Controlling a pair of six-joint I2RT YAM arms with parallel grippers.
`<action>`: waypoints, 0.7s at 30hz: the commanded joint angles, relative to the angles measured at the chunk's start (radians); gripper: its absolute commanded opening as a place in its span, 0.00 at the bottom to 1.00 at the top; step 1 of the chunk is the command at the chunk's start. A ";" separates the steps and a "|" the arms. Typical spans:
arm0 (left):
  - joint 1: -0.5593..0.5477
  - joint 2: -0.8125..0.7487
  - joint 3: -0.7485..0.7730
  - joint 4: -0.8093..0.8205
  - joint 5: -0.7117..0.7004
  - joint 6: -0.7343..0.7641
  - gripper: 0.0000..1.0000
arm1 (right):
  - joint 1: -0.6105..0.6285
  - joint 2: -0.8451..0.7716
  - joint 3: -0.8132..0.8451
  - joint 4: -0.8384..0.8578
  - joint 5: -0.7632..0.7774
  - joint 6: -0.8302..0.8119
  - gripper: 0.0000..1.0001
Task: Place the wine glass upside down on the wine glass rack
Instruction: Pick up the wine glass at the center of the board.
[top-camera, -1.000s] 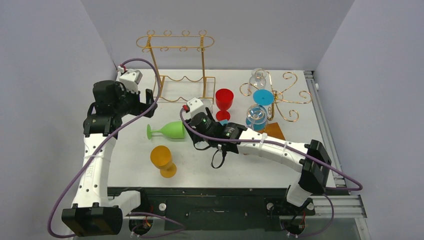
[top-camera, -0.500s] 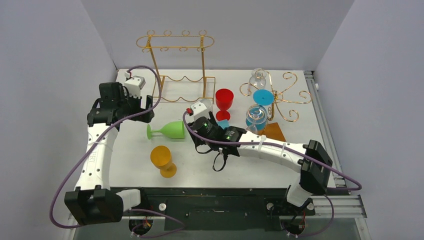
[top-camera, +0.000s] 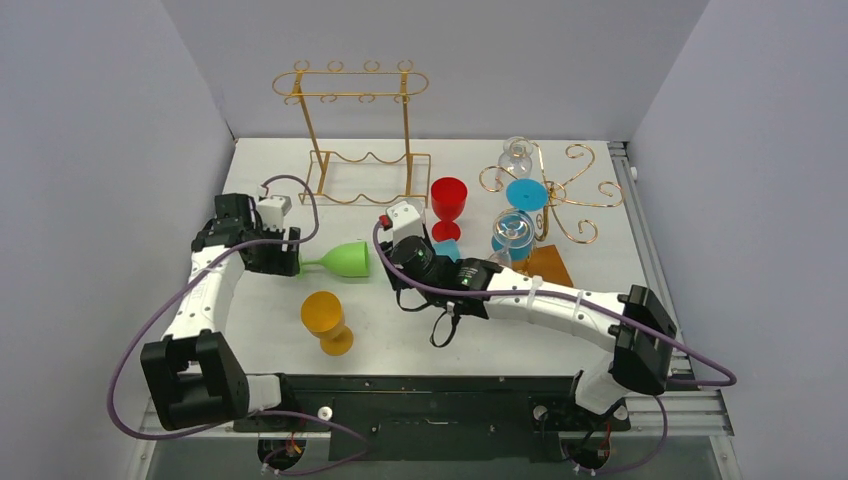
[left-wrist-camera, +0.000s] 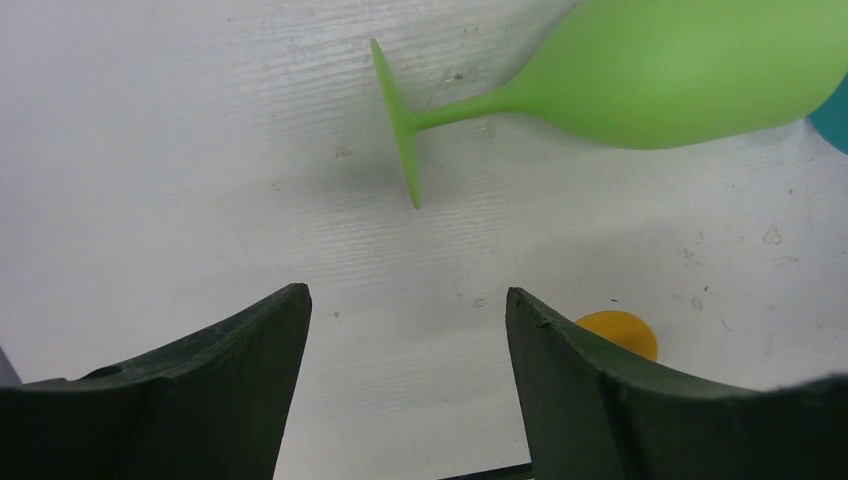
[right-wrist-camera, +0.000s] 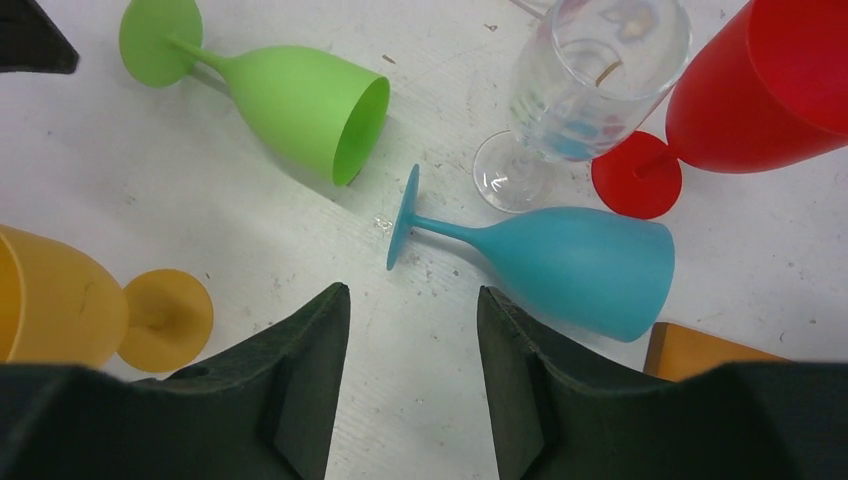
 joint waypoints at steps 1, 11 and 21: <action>0.003 0.066 -0.010 0.102 0.017 -0.017 0.67 | 0.020 -0.085 -0.026 0.075 0.038 0.017 0.45; -0.034 0.193 -0.016 0.249 0.005 -0.058 0.70 | 0.046 -0.116 -0.052 0.084 0.050 0.030 0.41; -0.053 0.265 -0.038 0.356 -0.056 -0.053 0.01 | 0.047 -0.145 -0.078 0.096 0.067 0.042 0.29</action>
